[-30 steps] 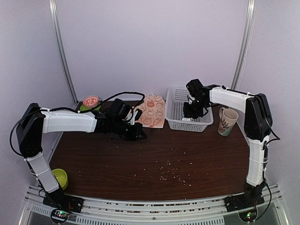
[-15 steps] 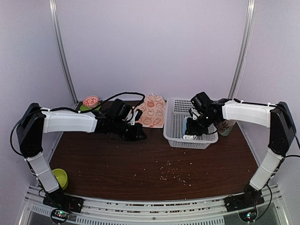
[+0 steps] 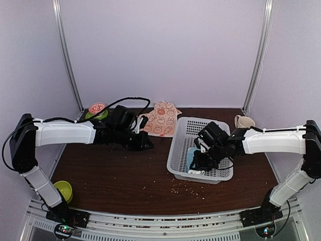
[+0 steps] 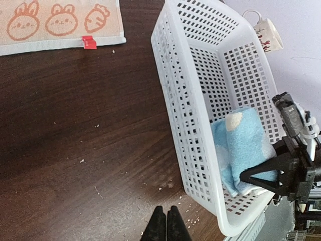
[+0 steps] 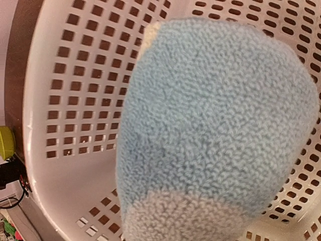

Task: Roll the towels
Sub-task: Move the bin to the center of the board, then place the towel in the bin.

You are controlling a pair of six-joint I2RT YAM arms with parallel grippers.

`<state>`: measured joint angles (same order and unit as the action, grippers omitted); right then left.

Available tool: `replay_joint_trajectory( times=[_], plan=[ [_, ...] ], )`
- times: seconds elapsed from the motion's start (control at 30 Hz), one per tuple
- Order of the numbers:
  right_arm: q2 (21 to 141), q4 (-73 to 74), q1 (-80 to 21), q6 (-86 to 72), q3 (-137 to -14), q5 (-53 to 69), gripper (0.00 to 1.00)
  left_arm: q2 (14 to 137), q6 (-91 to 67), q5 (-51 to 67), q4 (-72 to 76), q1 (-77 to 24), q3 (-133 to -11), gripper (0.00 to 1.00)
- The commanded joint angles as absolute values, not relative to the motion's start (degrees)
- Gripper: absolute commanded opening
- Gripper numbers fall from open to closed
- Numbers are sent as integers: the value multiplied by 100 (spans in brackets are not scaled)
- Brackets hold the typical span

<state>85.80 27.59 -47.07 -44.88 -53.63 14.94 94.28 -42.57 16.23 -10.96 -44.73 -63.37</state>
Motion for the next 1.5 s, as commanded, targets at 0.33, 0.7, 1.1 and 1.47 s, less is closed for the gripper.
replay_joint_trajectory(
  times=[0.33,0.7,1.1,1.47],
  plan=[
    [9313,4019,-3568,-2248,-7706,544,0,9318,-4330,1651,-764,-4596,-6095,4],
    [8897,221,-3201,-6826,-6030,362,0,9369,-4436,1708,-695,-4596,-6065,4],
    [9792,-840,-3533,-9374,-5826,-1755,0,9147,-4628,1720,-512,-4599,-5693,4],
    [10377,102,-3805,-10016,-6590,-2742,0,8884,-4614,1678,-532,-4601,-5379,3]
  ],
)
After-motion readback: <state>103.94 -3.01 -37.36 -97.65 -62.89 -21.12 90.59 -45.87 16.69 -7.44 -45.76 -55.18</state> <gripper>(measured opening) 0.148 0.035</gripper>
